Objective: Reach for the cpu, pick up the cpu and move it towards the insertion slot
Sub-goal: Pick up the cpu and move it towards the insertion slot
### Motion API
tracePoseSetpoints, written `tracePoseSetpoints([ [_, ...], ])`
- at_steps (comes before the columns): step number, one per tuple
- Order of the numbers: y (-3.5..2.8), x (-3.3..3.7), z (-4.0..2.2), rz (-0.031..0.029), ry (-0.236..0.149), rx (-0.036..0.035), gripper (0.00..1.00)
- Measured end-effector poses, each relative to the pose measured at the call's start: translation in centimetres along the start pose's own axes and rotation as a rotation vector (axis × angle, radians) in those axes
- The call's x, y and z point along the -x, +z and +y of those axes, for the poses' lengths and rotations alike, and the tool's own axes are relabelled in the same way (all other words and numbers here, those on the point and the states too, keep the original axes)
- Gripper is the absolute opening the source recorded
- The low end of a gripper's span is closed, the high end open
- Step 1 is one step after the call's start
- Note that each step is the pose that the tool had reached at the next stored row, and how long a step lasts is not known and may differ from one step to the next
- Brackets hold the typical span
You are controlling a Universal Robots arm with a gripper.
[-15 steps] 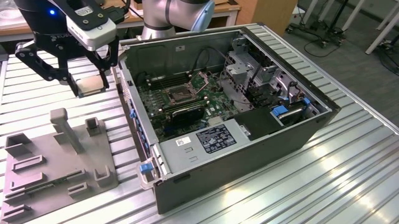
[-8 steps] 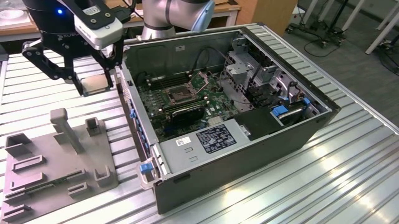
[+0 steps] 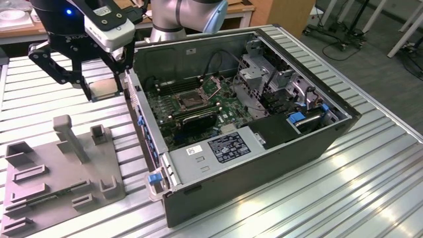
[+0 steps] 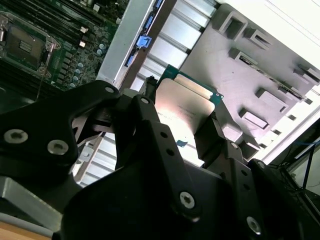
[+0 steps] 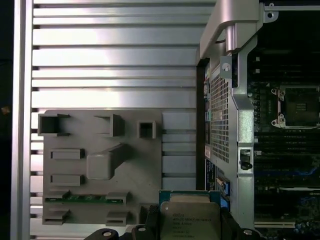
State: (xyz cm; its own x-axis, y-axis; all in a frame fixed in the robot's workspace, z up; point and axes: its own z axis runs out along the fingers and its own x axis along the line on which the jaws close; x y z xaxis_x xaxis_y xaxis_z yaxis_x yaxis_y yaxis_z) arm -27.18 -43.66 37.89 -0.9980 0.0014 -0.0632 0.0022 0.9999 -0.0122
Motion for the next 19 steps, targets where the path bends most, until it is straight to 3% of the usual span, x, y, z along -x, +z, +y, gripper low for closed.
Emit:
tracePoseSetpoints([
  [2, 0.03, 0.49, 0.0, 0.0013, 0.0, 0.0, 0.55],
  [7, 0.04, 0.77, 0.0, 0.0019, 0.0, -0.0001, 0.55],
  [9, 0.09, 1.34, 0.0, 0.003, 0.0, 0.0, 0.55],
  [17, 0.1, 1.69, 0.01, 0.0037, 0.0, 0.0, 0.55],
  [18, 0.14, 2.16, 0.01, 0.0046, 0.0, 0.0, 0.55],
  [19, 0.14, 2.2, 0.01, 0.0047, 0.0, 0.0, 0.55],
])
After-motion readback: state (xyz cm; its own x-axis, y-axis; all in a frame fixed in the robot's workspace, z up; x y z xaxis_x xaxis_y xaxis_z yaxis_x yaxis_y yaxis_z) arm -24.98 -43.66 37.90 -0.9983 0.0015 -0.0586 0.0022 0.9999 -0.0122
